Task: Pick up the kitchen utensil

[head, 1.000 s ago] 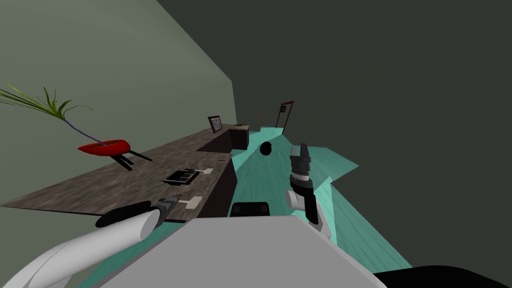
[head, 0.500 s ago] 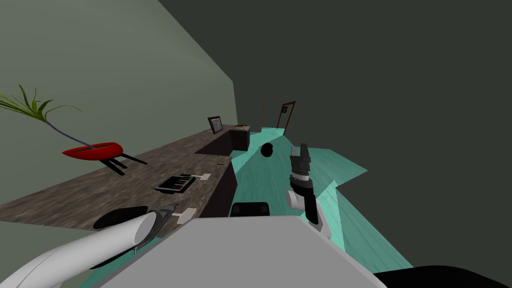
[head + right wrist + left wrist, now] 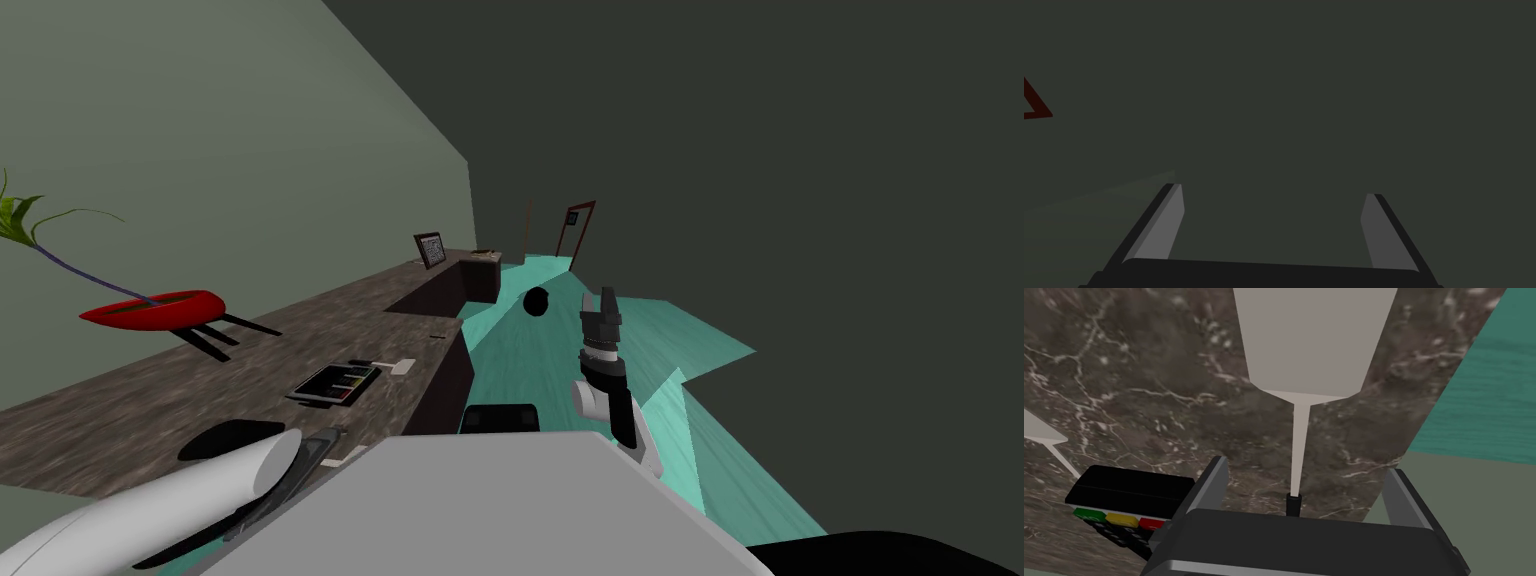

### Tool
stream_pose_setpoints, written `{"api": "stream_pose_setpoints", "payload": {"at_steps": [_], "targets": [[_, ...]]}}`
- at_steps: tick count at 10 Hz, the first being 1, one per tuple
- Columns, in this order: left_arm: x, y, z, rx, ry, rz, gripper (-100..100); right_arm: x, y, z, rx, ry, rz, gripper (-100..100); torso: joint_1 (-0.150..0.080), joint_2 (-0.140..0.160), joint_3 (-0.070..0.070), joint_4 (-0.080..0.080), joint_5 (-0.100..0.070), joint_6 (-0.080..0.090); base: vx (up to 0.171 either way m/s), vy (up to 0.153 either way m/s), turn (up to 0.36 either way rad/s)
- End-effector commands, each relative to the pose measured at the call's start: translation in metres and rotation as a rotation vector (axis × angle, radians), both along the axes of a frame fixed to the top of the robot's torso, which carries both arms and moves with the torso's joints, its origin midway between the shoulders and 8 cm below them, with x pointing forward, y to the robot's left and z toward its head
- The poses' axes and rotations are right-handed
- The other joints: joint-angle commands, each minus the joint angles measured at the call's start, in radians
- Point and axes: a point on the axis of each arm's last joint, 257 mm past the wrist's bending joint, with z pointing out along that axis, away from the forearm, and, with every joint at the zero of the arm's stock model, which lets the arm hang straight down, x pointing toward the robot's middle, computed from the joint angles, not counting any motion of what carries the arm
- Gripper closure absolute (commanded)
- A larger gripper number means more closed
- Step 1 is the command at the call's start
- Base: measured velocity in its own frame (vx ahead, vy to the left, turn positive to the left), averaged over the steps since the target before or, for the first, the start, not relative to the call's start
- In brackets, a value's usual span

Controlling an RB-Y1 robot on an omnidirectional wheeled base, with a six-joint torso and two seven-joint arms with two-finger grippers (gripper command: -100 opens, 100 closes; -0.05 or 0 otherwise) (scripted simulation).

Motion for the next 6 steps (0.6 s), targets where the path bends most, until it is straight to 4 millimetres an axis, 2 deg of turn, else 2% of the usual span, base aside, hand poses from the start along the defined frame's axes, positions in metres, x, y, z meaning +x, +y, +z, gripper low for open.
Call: {"api": "stream_pose_setpoints", "payload": {"at_steps": [1, 2, 3, 4, 6], "targets": [[-0.008, -0.001, -0.001, -0.01, 0.035, 0.001, -100, 0.0, 0.0, 0.0, 0.0, 0.0, 0.0, 0, 0.0, 0.0, 0.0, 0.0, 0.0, 0.0, 0.069, 0.007, 0.017], [-0.005, 0.001, -0.001, -0.006, 0.02, 0.001, -100, 0.0, 0.0, 0.0, 0.0, 0.0, 0.0, 0, 0.0, 0.001, 0.001, 0.0, 0.0, 0.0, 0.03, 0.003, 0.003], [-0.006, 0.001, -0.001, -0.007, 0.024, 0.001, 0, 0.0, 0.0, 0.0, 0.0, 0.0, 0.0, 0, 0.0, 0.004, 0.002, 0.001, 0.0, 0.0, 0.006, 0.001, -0.001], [0.0, -0.004, -0.008, -0.007, 0.023, 0.001, -100, 0.0, 0.0, 0.0, 0.0, 0.0, 0.0, 0, 0.0, 0.005, 0.003, 0.001, 0.0, 0.0, -0.016, 0.022, 0.012], [0.008, -0.01, -0.017, -0.007, 0.023, 0.0, -100, 0.0, 0.0, 0.0, 0.0, 0.0, 0.0, 0, 0.002, 0.008, 0.005, 0.002, 0.001, 0.0, -0.039, 0.045, 0.008]]}}
